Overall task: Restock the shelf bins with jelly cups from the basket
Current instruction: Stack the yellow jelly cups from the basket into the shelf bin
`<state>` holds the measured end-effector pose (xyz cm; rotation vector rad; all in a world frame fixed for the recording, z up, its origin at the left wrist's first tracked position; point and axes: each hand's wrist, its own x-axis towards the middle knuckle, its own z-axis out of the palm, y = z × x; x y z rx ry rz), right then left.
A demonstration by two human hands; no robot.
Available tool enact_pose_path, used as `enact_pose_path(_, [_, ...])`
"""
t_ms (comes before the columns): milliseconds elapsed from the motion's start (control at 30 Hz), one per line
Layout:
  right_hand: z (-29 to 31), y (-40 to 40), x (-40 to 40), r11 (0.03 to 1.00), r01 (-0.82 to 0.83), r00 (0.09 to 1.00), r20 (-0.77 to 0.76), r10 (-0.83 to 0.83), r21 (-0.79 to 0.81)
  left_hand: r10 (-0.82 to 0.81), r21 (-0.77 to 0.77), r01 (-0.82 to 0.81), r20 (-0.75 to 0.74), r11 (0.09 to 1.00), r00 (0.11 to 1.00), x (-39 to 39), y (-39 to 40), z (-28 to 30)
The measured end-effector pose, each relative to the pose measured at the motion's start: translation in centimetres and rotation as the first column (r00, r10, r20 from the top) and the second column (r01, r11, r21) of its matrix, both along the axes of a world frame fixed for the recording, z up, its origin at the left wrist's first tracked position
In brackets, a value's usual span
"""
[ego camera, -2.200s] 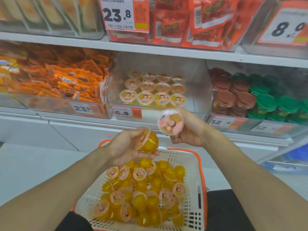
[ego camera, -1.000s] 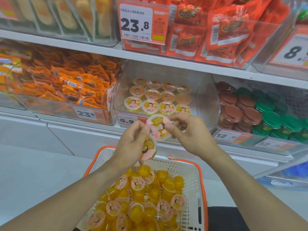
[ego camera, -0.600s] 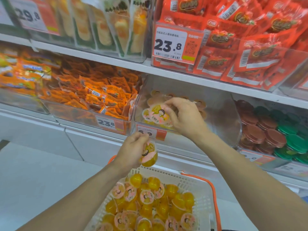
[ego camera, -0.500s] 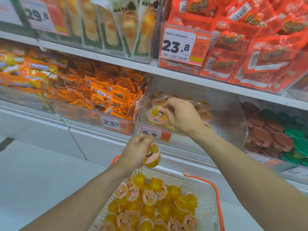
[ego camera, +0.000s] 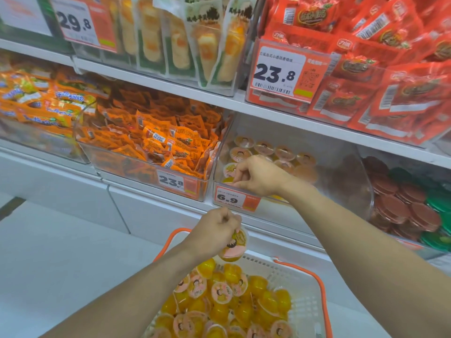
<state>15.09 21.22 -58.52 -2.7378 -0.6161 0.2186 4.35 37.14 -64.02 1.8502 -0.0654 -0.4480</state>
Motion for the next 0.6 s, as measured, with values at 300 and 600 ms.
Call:
enact_pose_path(300, [-0.9, -0.4, 0.9, 0.999, 0.028, 0.989, -0.149, -0.024, 0.027, -0.019, 0.009, 0.019, -0.005, 1.0, 1.0, 0.0, -0.1, 0.0])
enact_pose_path(600, [-0.2, -2.3, -1.2, 0.92, 0.212, 0.977, -0.085, -0.194, 0.329, 0.069, -0.093, -0.085, -0.164, 0.992, 0.984, -0.2, -0.3, 0.6])
